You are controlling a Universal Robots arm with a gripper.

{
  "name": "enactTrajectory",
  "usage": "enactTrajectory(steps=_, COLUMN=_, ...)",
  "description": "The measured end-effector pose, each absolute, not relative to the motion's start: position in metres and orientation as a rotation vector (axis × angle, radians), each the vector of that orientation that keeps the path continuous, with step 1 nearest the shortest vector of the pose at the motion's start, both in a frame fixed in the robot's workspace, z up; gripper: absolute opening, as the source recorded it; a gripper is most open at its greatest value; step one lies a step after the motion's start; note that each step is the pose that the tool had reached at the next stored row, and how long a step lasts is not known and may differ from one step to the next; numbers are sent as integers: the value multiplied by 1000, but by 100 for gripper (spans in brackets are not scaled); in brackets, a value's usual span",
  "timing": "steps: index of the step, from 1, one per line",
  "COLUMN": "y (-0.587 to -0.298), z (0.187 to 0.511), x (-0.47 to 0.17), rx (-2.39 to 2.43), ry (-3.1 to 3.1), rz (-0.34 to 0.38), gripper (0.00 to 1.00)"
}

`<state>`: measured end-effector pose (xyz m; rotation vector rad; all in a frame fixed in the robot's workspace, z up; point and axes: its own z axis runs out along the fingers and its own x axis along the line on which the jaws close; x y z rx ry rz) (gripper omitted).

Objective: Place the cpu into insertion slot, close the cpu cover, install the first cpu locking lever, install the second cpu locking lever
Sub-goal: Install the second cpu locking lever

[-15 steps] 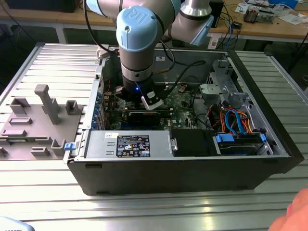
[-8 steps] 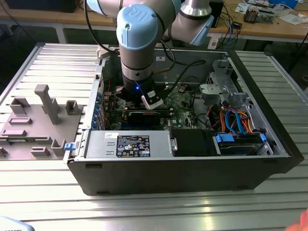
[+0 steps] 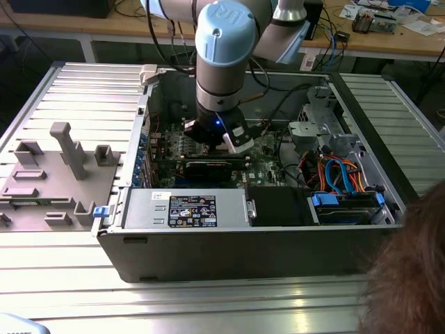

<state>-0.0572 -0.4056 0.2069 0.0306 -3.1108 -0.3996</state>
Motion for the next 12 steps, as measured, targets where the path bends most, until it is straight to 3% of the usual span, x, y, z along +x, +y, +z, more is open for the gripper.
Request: enactTrajectory(steps=12, y=-396, z=224, x=-45, rx=28, ry=-3109, rz=-334, gripper=11)
